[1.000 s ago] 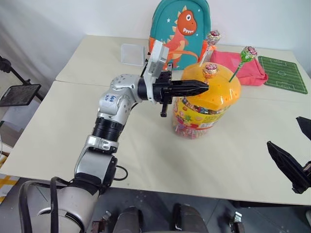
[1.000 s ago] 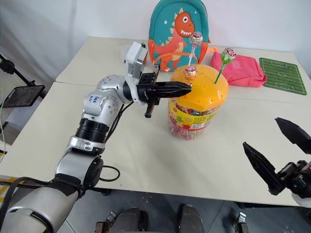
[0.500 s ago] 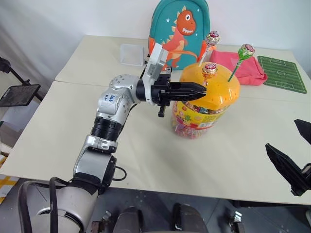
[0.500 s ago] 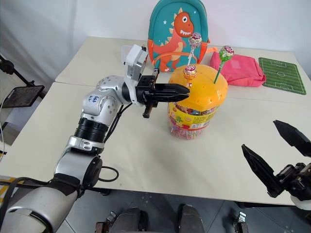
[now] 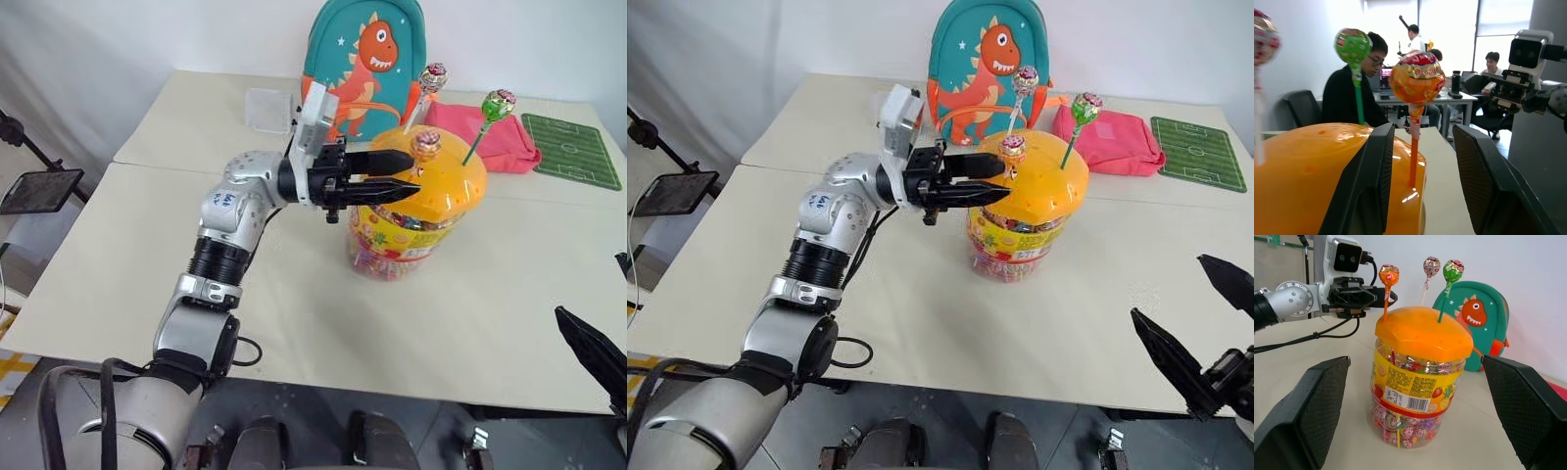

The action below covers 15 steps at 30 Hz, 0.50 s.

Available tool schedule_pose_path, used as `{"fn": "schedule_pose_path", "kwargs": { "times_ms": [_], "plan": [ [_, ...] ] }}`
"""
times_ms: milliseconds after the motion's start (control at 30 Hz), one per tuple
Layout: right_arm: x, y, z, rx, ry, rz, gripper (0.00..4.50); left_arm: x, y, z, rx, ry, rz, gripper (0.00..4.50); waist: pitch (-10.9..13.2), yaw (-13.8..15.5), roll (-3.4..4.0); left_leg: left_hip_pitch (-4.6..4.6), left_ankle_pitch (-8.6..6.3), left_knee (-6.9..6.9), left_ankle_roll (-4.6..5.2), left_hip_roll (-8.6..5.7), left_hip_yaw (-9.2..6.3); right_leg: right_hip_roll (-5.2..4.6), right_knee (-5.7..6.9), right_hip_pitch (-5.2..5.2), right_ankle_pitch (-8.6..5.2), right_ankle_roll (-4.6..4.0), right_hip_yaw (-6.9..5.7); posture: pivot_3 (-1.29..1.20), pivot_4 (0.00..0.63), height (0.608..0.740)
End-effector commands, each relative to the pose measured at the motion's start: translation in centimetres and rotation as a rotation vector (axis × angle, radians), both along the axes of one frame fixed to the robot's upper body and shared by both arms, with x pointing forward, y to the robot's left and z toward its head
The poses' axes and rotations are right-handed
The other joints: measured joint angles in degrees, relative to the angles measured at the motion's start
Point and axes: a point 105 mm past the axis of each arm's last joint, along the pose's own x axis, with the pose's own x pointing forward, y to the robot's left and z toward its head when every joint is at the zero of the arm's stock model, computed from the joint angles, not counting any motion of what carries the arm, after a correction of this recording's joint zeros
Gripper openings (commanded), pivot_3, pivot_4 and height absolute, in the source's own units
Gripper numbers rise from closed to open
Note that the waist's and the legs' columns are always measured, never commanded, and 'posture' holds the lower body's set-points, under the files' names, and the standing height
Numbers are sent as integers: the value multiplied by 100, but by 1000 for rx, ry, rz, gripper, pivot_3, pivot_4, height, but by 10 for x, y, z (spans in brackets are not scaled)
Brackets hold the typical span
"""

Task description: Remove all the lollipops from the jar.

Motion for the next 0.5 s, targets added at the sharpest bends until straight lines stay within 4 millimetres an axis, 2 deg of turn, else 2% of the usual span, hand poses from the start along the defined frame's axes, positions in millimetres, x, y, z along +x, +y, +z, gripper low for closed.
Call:
{"fn": "schedule_pose_path", "kwargs": {
  "times_ms": [33,233,333,500],
  "plan": [
    [-9,-1,7,0,-48,-22,4500,-4,-8,7,0,-36,-26,1603,0,0,0,0,0,0,0,0,0,1,0,0,0,0,0,0,150,740],
    [-15,-4,11,31,-98,-43,4500,1,-10,8,10,13,-10,39,0,-2,0,-1,0,0,0,0,-1,1,0,0,0,0,0,0,150,740],
    [-17,-2,10,50,-102,-25,4500,-6,-6,5,14,24,-76,39,0,-7,0,-1,0,0,1,0,0,0,-1,0,0,0,1,0,150,740],
    [-16,8,13,101,-138,55,4500,-9,0,24,-54,102,-141,39,0,-41,1,0,0,0,1,1,-1,0,1,-1,0,0,0,0,150,740]
  ]
}}
